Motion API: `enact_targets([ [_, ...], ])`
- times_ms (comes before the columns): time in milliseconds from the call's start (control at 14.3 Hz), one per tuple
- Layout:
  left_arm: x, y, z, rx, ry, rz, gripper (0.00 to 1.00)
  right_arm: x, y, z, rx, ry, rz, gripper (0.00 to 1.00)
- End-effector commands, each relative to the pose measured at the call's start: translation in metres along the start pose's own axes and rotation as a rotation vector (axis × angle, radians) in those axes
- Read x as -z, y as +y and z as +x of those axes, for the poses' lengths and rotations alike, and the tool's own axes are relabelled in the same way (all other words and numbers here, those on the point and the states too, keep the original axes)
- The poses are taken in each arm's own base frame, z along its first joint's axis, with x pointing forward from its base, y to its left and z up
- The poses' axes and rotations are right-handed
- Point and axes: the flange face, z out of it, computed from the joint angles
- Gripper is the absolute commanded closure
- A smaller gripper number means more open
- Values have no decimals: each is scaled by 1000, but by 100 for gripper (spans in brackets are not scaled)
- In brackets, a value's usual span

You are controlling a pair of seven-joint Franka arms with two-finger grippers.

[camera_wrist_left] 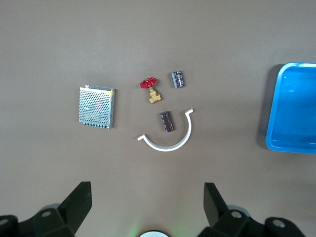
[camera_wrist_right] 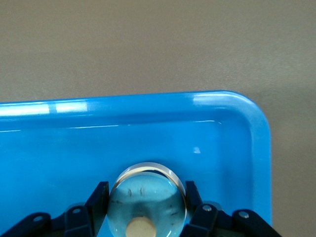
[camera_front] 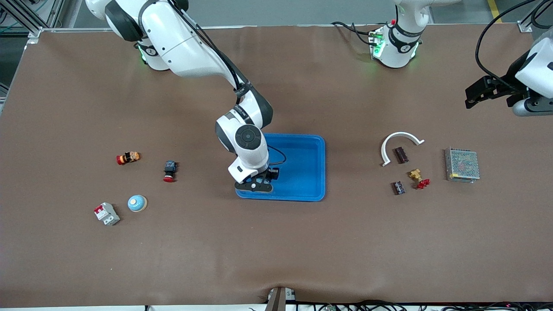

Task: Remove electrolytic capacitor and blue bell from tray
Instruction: 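Carry the second bell with the right gripper beside the first bell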

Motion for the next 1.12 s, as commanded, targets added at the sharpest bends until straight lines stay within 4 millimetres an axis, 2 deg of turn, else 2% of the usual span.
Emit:
enact_targets([
  [0,4,-3,-6,-14,-1,-18,0,39,4,2,29,-12,-19,48],
  [140,4,-2,-6,-15,-4,-18,0,54,9,4,32,-28,-32,48],
  [350,3,-2,-7,-16,-6,-18,0,86,37,24,75,-67,-26,49],
  [491,2,-1,-7,-17,-9,-17,0,117,71,50,125,-93,15,49],
  [771,3,0,-7,-17,-7,-17,0,156,147,99,232,-141,6,49],
  [911,1,0,-7,-17,-10,-17,0,169,181,121,293,-144,13,49],
  [1051,1,0,-7,-17,-10,-17,0,169,219,138,359,-145,21,49],
])
